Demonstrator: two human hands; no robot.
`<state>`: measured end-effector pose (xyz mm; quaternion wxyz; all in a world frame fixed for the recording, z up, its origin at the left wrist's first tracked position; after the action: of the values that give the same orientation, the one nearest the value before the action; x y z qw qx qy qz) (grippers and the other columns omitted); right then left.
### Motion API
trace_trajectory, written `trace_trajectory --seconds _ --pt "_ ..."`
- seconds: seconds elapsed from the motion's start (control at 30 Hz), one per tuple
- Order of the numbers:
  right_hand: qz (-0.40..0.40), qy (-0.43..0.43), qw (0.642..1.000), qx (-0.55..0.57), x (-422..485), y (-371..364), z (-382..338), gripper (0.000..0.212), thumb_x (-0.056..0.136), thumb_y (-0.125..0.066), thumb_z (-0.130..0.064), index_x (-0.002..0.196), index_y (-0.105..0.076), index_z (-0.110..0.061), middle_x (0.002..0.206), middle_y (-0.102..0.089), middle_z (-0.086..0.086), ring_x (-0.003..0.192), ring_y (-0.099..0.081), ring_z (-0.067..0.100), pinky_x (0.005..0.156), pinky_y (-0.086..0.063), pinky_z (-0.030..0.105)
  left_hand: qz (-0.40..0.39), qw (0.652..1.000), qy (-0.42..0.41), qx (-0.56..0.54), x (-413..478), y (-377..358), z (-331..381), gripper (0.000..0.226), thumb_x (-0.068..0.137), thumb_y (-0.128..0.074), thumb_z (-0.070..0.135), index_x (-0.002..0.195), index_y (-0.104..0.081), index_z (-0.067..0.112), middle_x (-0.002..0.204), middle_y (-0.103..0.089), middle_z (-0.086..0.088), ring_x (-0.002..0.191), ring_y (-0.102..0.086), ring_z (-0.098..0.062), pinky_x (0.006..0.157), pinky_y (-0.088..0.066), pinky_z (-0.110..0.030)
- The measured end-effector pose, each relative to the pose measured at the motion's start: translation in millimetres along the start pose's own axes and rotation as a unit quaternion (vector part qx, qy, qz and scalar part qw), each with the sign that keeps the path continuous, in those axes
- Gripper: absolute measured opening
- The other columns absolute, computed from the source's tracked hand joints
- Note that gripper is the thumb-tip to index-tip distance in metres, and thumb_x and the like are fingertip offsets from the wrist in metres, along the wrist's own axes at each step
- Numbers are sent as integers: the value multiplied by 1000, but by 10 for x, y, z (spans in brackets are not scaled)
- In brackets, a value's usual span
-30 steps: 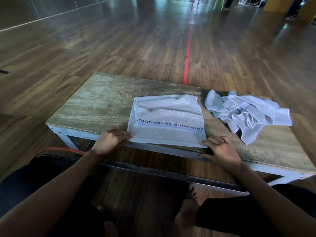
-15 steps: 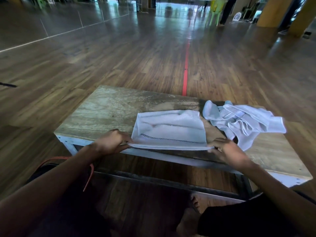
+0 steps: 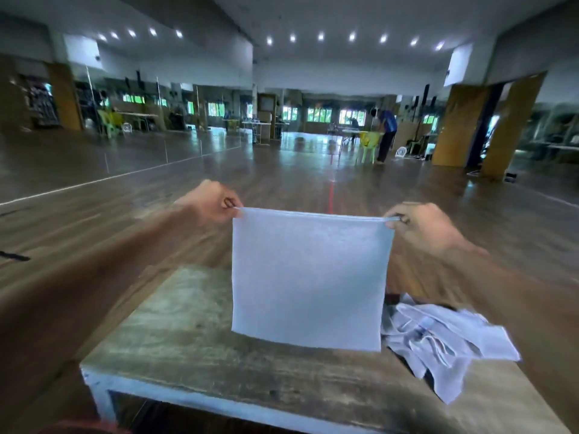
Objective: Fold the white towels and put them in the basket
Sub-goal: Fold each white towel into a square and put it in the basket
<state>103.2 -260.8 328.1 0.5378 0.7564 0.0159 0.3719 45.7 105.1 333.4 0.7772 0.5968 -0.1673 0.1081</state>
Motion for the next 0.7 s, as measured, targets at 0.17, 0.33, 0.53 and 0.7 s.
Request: trace_trajectory --seconds 0.17,0.33,0.53,0.7 --pt "-69 -53 996 17 412 419 -15 9 89 -65 -23 96 -70 -21 95 -68 -7 89 -63 16 79 -48 30 7 1000 -9 -24 209 553 227 9 87 -65 22 93 -70 18 88 -67 4 84 -62 -13 73 -44 -21" --pt "-275 -91 953 83 429 544 -25 9 87 -68 -23 94 -73 -22 99 -71 -4 96 -65 13 81 -46 25 -142 983 24 -114 198 624 318 3 89 -64 18 91 -65 17 85 -65 4 76 -58 -9 69 -43 -21" --pt "-372 -114 909 149 230 696 -20 45 62 -83 -42 98 -74 -17 103 -72 1 94 -64 13 83 -42 26 -332 920 58 -200 -12 533 343 39 64 -82 27 98 -71 13 102 -73 -6 90 -68 -9 75 -50 -18" --pt "-435 -112 878 165 110 662 -56 64 45 -87 -50 98 -75 -17 106 -72 2 96 -64 12 86 -45 27 -421 883 78 -192 -119 438 335 50 52 -86 30 97 -73 13 111 -70 -10 103 -67 -17 102 -41 -34"
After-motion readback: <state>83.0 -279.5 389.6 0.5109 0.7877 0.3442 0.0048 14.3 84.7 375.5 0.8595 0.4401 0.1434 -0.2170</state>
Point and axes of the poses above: each hand's wrist, its own x-axis towards the middle knuckle, its own y-axis out of the back of the hand, z = x × y, the point moved 8 cm from there along x, towards the middle knuckle
